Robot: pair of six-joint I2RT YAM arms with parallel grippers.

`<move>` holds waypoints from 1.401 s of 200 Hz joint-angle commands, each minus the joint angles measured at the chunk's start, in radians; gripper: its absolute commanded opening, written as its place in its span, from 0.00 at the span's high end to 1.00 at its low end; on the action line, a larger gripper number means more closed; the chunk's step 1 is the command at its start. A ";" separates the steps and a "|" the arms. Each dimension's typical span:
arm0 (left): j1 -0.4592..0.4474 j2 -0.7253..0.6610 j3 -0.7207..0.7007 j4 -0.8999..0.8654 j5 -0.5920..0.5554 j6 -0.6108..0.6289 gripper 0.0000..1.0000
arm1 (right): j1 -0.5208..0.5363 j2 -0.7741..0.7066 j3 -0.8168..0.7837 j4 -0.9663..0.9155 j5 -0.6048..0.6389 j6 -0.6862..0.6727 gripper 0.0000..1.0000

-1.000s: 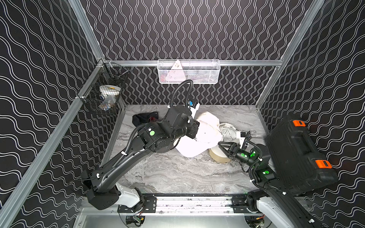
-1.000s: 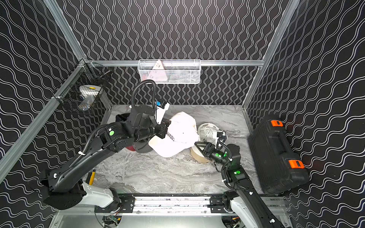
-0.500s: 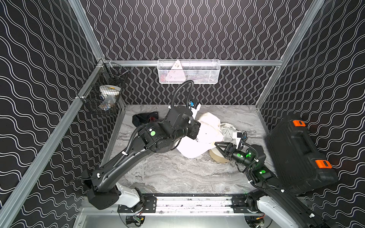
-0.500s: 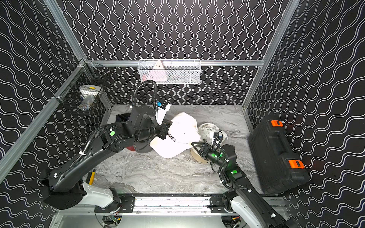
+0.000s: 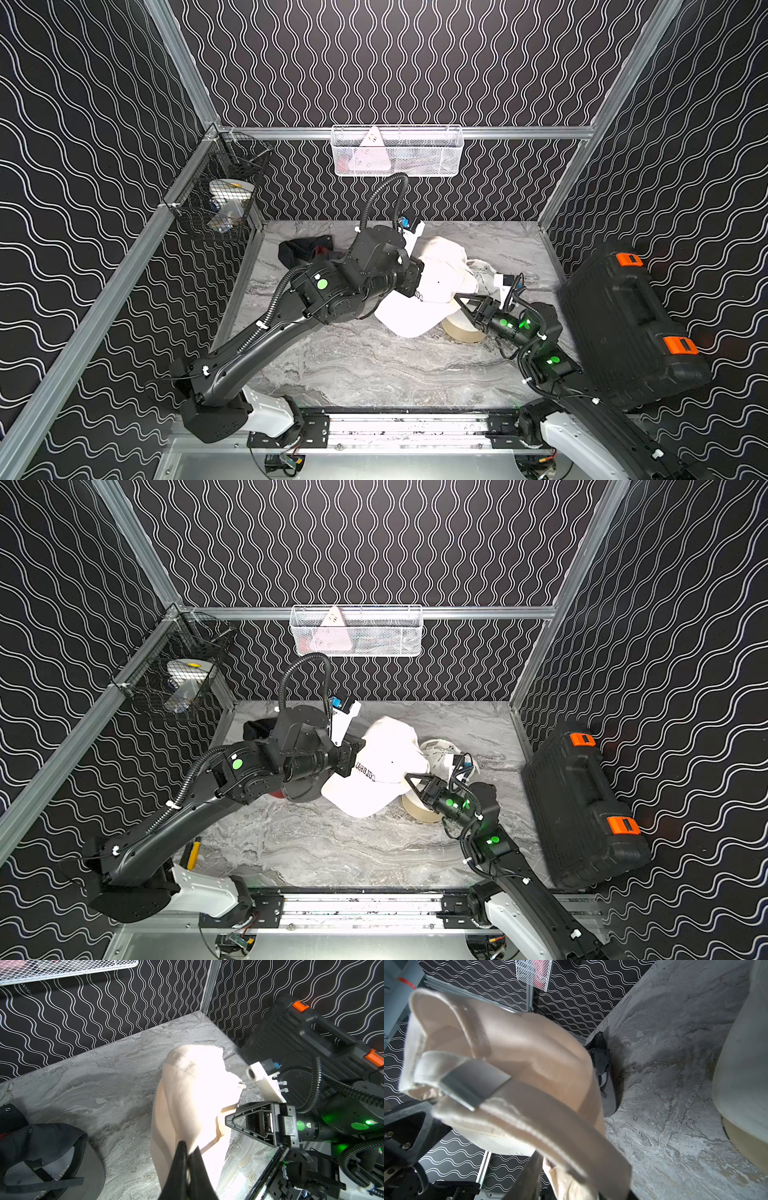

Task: Open the adjustable buckle of the baseball cap
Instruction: Pick up the baseball cap.

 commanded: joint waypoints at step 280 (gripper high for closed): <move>-0.013 -0.054 -0.015 0.034 0.099 -0.048 1.00 | -0.002 -0.087 0.135 -0.215 0.156 -0.192 0.63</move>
